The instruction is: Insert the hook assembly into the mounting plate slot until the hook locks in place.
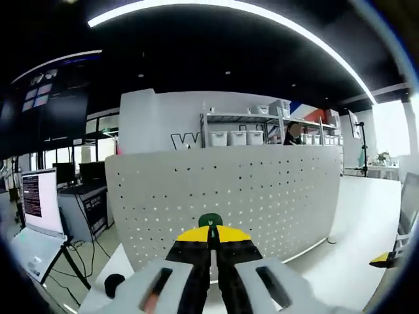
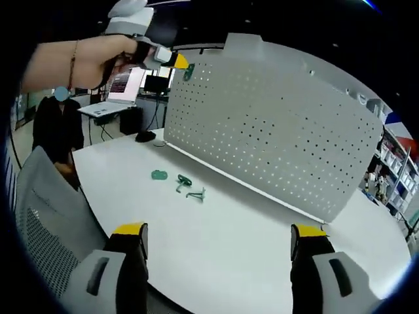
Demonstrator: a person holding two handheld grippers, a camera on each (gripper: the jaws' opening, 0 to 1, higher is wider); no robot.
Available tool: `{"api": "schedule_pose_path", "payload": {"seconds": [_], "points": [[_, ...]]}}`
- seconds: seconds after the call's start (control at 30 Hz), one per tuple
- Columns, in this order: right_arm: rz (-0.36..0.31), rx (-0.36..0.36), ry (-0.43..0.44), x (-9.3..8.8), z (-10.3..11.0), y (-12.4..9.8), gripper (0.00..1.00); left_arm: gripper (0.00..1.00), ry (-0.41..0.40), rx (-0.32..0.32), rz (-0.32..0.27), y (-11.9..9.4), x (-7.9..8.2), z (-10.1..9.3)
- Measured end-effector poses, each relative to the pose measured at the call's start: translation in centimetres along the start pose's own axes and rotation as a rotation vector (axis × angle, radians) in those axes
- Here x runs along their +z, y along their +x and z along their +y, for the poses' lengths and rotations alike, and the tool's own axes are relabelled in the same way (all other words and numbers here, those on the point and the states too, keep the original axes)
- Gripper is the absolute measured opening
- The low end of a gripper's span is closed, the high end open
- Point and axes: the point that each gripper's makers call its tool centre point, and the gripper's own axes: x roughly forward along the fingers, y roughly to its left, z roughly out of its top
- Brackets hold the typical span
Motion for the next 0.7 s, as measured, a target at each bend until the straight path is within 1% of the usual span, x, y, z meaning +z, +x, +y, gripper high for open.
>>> {"api": "schedule_pose_path", "payload": {"seconds": [0.23,0.33,0.47,0.7], "points": [[0.01,0.006,0.006,-0.3,0.0,0.1,0.85,0.01,-0.021,0.035,-0.032,1.3,1.0,1.1],[0.012,0.007,0.004,-0.4,0.1,0.2,0.82,0.01,-0.02,0.039,-0.043,2.0,1.4,1.1],[0.004,0.003,-0.001,-0.2,0.0,0.1,0.8,0.01,-0.018,0.039,-0.061,2.9,1.9,0.9],[0.023,0.005,-0.001,-0.6,0.0,0.3,0.8,0.01,-0.019,0.046,-0.082,4.6,2.5,0.7]]}}
